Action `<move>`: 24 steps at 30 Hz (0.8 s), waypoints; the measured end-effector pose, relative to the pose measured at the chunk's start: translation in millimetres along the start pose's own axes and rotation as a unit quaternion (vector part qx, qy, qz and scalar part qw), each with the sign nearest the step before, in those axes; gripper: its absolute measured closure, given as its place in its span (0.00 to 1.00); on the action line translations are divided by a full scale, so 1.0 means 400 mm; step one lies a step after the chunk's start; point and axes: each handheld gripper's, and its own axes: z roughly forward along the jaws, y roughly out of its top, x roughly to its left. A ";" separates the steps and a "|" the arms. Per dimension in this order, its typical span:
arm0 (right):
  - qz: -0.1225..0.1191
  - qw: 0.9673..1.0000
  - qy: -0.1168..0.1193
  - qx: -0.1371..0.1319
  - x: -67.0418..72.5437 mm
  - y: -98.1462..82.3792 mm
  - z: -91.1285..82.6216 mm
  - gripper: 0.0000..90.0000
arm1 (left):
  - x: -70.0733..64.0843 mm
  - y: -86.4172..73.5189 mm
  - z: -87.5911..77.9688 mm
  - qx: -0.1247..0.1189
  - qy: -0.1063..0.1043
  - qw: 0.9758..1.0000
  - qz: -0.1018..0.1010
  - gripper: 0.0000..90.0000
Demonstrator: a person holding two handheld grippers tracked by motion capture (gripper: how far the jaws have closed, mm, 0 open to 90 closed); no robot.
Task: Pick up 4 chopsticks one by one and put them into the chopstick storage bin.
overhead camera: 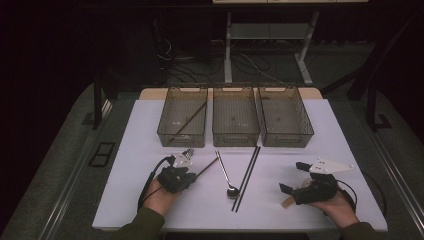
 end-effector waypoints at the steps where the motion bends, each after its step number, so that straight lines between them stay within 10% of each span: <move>1: 0.000 1.000 0.000 0.000 0.000 0.000 0.000 0.01 | 0.000 0.001 -0.001 0.001 -0.003 1.000 0.000 0.95; 24: 0.002 1.000 0.002 0.001 -0.002 0.000 0.002 0.01 | 0.030 0.046 -0.053 -0.022 -0.072 0.996 0.041 0.95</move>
